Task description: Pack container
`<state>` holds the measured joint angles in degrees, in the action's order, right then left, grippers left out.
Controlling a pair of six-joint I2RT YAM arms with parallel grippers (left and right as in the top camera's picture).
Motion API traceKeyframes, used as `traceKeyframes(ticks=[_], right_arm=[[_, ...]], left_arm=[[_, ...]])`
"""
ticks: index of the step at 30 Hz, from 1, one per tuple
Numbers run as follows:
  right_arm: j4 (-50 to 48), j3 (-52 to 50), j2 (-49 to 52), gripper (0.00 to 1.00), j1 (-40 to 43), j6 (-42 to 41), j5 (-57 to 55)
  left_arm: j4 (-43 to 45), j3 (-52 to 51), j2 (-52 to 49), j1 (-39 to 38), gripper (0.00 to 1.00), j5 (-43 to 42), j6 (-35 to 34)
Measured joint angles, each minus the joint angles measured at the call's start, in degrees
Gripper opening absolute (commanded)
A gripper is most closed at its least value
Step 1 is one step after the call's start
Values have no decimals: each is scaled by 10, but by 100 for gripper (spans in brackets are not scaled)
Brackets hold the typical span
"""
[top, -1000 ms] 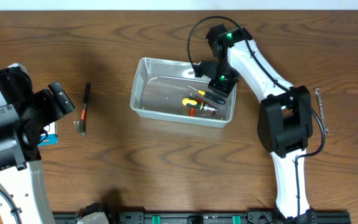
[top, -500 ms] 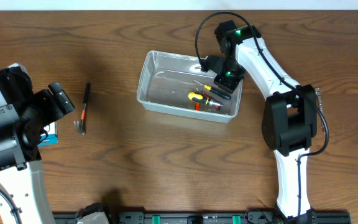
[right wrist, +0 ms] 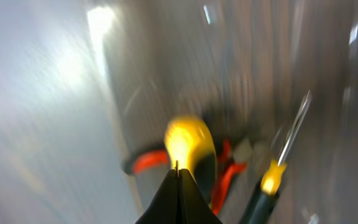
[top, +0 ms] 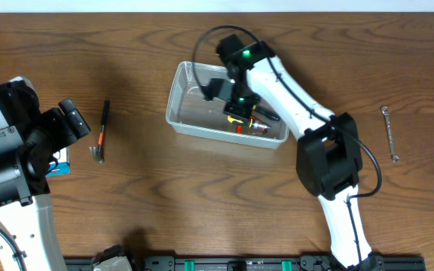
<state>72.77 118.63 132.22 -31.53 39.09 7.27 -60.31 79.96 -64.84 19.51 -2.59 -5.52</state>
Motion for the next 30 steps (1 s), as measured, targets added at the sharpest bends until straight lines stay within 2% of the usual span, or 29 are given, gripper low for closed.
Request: traceKeyframes(ticks=[10,30], right_arm=[[-38,29,-31,1,-51,2,28],[-37,29,-31,1,-55,3,69]], left_arm=[[-2,0,0,0,98,0,0],[-2,0,0,0,98,0,0]])
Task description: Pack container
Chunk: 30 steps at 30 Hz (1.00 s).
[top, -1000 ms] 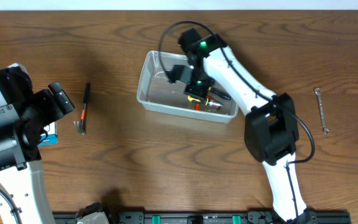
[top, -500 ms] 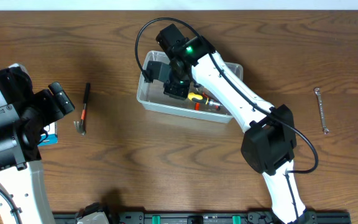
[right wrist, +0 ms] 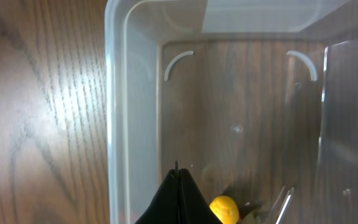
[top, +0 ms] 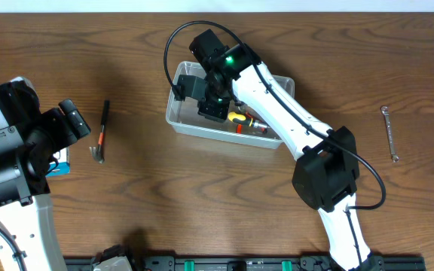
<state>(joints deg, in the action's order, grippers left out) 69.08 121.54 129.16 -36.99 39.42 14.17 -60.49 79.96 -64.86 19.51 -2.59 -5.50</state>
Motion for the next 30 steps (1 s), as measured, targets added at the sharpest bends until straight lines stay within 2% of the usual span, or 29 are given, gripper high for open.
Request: traceKeyframes(ticks=[19,30], right_arm=[[38,-2,19,1,0,0,1],[79,-11,19,1,0,29,15]], left_arm=[[0,0,0,0,98,0,0],[0,0,0,0,98,0,0]])
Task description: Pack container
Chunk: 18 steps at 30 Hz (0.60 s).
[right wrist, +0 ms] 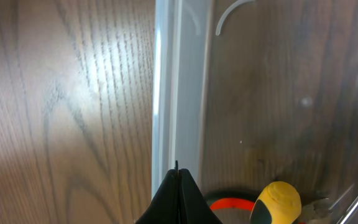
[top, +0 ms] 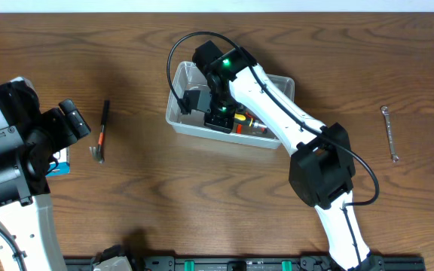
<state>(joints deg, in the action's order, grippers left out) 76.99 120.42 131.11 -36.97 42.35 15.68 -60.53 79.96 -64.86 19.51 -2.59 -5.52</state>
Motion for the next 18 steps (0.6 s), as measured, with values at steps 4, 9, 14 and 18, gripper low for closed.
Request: traceKeyframes(ticks=[4,9,14,18], right_arm=[[17,0,0,1,0,17,14],[35,0,0,1,0,37,27],[50,-1,0,1,0,57,32],[49,-1,0,1,0,65,37]], left_arm=[[0,0,0,0,98,0,0],[-1,0,0,0,98,0,0],[-1,0,0,0,98,0,0],[-1,0,0,0,98,0,0]])
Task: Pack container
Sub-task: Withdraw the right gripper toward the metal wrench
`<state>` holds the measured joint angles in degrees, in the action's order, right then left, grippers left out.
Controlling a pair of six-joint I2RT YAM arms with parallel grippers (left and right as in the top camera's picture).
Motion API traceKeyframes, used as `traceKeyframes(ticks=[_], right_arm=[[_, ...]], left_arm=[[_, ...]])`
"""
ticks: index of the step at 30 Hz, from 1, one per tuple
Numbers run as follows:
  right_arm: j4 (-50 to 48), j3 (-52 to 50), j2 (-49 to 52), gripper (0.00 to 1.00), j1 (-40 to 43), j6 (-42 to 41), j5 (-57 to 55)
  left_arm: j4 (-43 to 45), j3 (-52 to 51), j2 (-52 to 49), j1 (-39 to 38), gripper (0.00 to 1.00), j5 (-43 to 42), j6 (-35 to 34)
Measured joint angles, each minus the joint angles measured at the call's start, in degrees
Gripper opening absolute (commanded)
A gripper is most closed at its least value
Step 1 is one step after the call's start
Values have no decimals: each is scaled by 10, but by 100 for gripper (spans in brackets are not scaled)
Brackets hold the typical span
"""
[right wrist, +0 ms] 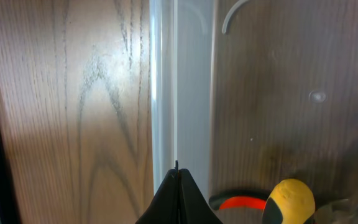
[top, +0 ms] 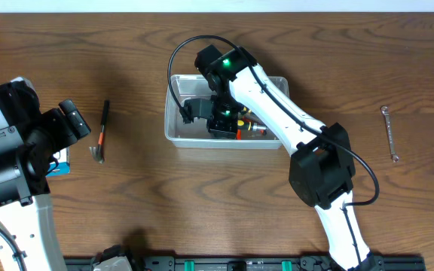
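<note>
A clear plastic container (top: pixel 173 137) lies square to the table edges at mid-table; its long wall (right wrist: pixel 163 93) runs up the right wrist view. Inside lie a yellow-handled screwdriver (right wrist: pixel 289 200) and red-handled pliers (right wrist: pixel 241 203). My right gripper (right wrist: pixel 176 167) is shut, its tip at that wall, and reaches down into the container (top: pixel 217 124) near its front side. Whether the wall is pinched cannot be told. My left gripper (top: pixel 74 120) hangs at the far left, well away from the container, its jaws unclear.
A small hammer (top: pixel 101 132) lies on the wooden table left of the container. A silver wrench (top: pixel 389 134) lies at the far right. A blue item (top: pixel 60 168) sits under the left arm. The right arm's cable loops over the container's back left corner.
The container has turned from a slanted position to lie square with the table edges. My right gripper stays shut at its wall, slightly lower in the overhead view. The left arm is unchanged.
First my shut right gripper was low over the tools in the slanted container. Then it was over the bare left part of the floor, then at the long wall. Now the container sits straight, the tools still inside.
</note>
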<state>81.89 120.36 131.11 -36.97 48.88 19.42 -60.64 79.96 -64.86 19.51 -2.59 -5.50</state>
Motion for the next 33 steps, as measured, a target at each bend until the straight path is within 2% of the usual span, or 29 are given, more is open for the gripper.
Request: traceKeyframes(ticks=[4,8,10,11,12,13,15,22,27,33], right_arm=[[-31,0,0,1,1,-4,-5],[-58,10,1,1,3,-46,-50],[-54,39,4,9,10,-85,-91],[-50,58,4,25,15,-106,-110],[-44,79,4,44,21,-126,-129],[-36,100,4,76,30,-140,-144],[-20,142,-1,99,53,-172,-174],[43,170,-99,99,212,-280,-217],[132,177,-182,99,350,-368,-233],[151,136,-271,99,433,-441,-232]], left_arm=[[0,0,0,0,98,0,0],[0,0,0,0,98,0,0],[0,0,0,0,98,0,0],[0,0,0,0,98,0,0],[0,0,0,0,98,0,0],[0,0,0,0,98,0,2],[0,0,0,0,98,0,9],[0,0,0,0,98,0,13],[0,0,0,0,98,0,14],[0,0,0,0,98,0,15]])
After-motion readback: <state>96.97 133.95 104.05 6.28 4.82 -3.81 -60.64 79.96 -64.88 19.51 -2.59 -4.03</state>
